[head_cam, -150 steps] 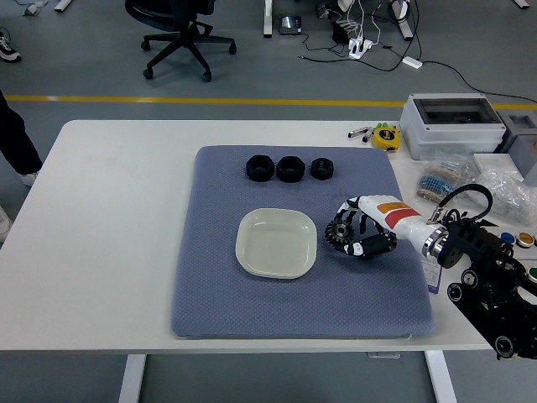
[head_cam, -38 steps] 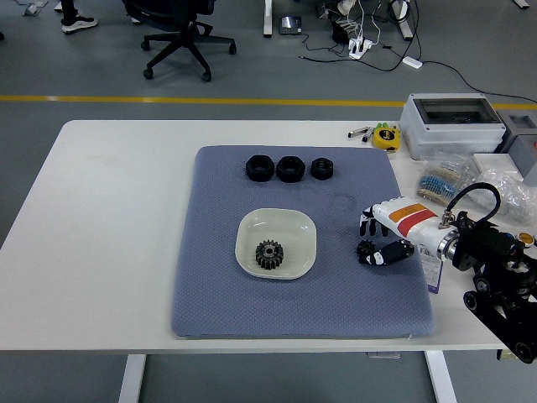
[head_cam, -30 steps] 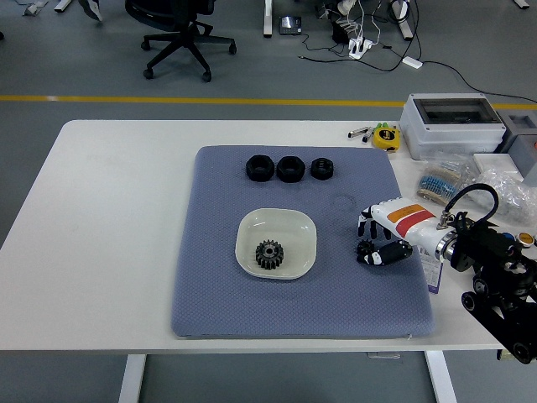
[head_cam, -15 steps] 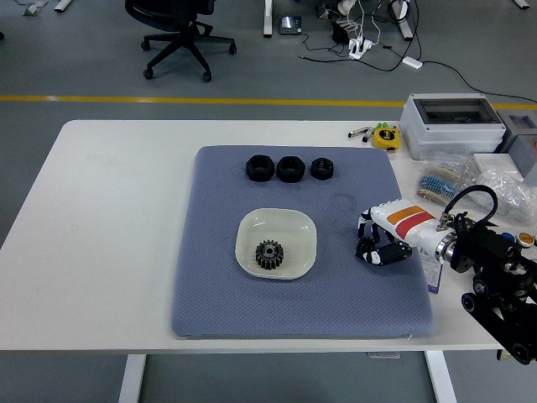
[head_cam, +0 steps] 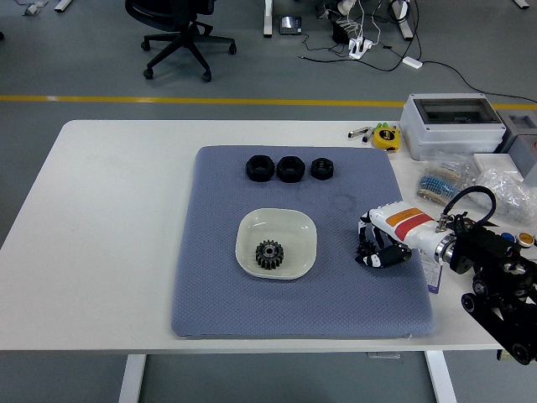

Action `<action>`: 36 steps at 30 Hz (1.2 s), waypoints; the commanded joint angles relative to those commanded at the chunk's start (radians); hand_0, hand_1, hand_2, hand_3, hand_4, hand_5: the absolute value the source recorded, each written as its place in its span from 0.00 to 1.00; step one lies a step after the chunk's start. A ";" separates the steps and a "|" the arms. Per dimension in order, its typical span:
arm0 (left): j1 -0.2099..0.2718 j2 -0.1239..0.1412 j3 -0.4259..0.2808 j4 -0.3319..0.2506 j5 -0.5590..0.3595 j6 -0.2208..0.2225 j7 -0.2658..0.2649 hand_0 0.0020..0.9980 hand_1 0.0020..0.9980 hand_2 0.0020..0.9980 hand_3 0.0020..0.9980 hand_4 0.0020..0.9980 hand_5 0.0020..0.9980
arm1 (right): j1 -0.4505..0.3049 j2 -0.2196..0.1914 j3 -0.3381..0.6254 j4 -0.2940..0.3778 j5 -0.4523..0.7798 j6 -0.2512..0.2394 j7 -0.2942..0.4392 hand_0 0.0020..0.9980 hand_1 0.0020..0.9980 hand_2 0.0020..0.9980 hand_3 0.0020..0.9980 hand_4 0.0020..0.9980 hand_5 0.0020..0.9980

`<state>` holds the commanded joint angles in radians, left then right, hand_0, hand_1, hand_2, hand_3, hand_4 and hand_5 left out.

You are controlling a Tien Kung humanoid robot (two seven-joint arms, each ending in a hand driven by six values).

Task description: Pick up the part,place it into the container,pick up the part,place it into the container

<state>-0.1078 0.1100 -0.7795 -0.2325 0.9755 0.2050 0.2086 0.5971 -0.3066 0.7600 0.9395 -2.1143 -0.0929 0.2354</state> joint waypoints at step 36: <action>0.000 0.001 0.007 -0.001 -0.002 -0.002 0.000 0.69 0.70 0.74 0.58 0.65 0.62 | 0.006 -0.011 0.053 0.084 0.036 -0.013 0.015 0.06 0.14 0.27 0.50 0.82 0.38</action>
<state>-0.1077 0.1110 -0.7720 -0.2336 0.9731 0.2026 0.2084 0.6027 -0.3172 0.8134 1.0236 -2.0782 -0.1058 0.2508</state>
